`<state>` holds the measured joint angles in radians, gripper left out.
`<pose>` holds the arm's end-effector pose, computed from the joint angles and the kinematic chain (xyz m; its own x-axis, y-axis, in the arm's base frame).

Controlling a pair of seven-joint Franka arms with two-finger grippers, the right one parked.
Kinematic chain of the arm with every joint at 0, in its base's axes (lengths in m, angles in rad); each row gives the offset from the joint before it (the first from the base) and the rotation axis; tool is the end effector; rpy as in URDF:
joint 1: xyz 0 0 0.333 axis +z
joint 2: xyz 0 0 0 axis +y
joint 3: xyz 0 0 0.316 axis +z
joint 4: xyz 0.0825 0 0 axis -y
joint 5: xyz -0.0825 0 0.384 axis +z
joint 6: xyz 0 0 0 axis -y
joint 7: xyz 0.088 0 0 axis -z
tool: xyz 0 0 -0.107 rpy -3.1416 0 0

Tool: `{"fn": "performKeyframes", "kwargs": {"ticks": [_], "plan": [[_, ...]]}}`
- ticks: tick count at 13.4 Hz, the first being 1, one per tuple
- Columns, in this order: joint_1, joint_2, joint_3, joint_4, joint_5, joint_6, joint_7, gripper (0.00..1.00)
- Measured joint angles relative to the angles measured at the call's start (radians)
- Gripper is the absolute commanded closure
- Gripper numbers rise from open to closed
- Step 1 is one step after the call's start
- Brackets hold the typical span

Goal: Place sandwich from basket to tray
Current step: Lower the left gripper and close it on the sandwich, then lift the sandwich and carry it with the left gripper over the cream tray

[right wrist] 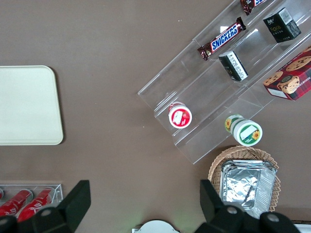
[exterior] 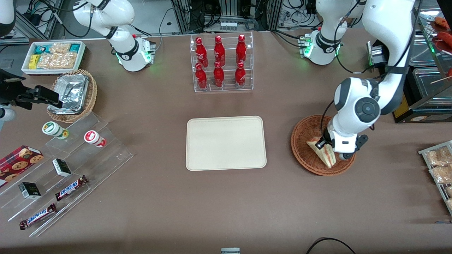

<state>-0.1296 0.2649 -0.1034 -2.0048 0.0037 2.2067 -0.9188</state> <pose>0.5750 -0.1345 0.3209 0.7718 0.6334 -0.0566 0.6325 -0.7738 -0.0342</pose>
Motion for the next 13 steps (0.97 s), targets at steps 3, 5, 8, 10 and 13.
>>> {"fn": "performKeyframes", "kwargs": {"ticks": [3,5,8,10,13], "plan": [[0.000,0.001,-0.057,0.096,0.001,-0.068,0.003,1.00],[-0.002,0.020,-0.122,0.129,0.001,-0.107,0.028,1.00],[-0.008,0.095,-0.228,0.217,0.009,-0.170,0.042,1.00],[-0.009,0.158,-0.299,0.288,0.055,-0.209,0.042,1.00],[-0.071,0.254,-0.363,0.381,0.131,-0.213,-0.007,1.00]]}}
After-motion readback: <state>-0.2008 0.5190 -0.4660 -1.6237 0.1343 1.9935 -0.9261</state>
